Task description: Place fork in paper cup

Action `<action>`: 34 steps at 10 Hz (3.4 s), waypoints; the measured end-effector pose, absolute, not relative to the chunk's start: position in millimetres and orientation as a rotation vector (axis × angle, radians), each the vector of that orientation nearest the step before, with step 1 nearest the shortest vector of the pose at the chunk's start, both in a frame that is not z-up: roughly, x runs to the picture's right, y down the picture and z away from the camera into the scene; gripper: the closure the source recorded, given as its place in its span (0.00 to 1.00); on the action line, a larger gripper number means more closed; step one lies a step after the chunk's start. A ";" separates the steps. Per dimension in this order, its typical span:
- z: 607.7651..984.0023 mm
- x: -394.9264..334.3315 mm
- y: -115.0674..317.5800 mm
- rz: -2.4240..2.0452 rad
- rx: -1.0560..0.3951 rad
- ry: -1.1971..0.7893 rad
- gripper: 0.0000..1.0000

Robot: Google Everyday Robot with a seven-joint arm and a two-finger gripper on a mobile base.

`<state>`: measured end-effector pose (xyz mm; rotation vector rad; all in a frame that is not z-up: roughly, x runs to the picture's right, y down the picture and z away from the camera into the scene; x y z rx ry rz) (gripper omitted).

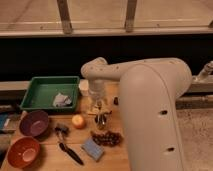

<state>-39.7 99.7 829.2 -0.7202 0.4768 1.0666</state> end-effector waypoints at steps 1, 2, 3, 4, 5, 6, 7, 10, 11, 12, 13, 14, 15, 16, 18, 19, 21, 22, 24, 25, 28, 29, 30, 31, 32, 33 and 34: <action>829.2 -39.4 99.0 1.067 -0.719 0.475 0.66; 827.8 -38.9 96.5 1.067 -0.714 0.471 0.80; 826.7 -38.3 95.9 1.066 -0.711 0.470 0.88; 824.7 -38.5 94.6 1.067 -0.705 0.467 0.96; 822.0 -37.8 94.3 1.068 -0.699 0.468 1.00; 818.6 -37.8 93.5 1.071 -0.691 0.464 1.00; 815.8 -37.3 92.1 1.074 -0.683 0.461 1.00; 802.0 -31.1 86.5 1.091 -0.648 0.455 1.00; 795.0 -26.4 82.8 1.103 -0.634 0.453 1.00; 788.3 -20.3 80.1 1.117 -0.617 0.452 1.00; 780.9 -15.1 76.9 1.133 -0.602 0.448 1.00; 775.4 -10.6 73.0 1.143 -0.590 0.439 1.00; 765.3 -3.3 65.2 1.163 -0.574 0.417 1.00; 757.3 -0.7 58.8 1.173 -0.580 0.378 1.00; 747.4 2.4 43.3 1.190 -0.582 0.306 1.00; 742.2 -1.8 33.4 1.190 -0.569 0.277 1.00; 738.7 -9.6 20.1 1.187 -0.545 0.239 1.00; 736.2 -12.4 11.5 1.187 -0.530 0.217 1.00; 732.9 -16.4 -0.8 1.182 -0.510 0.186 1.00; 730.8 -19.0 -7.3 1.179 -0.506 0.158 1.00; 717.3 -15.3 -38.7 1.179 -0.521 -0.013 1.00; 707.5 -15.2 -56.0 1.173 -0.530 -0.101 1.00; 698.0 -13.3 -70.0 1.162 -0.534 -0.163 1.00; 692.9 -11.4 -77.6 1.156 -0.534 -0.198 1.00; 687.2 -10.5 -85.2 1.150 -0.534 -0.232 1.00; 686.3 -9.9 -86.6 1.148 -0.534 -0.239 1.00; 686.2 -10.5 -86.6 1.147 -0.534 -0.240 1.00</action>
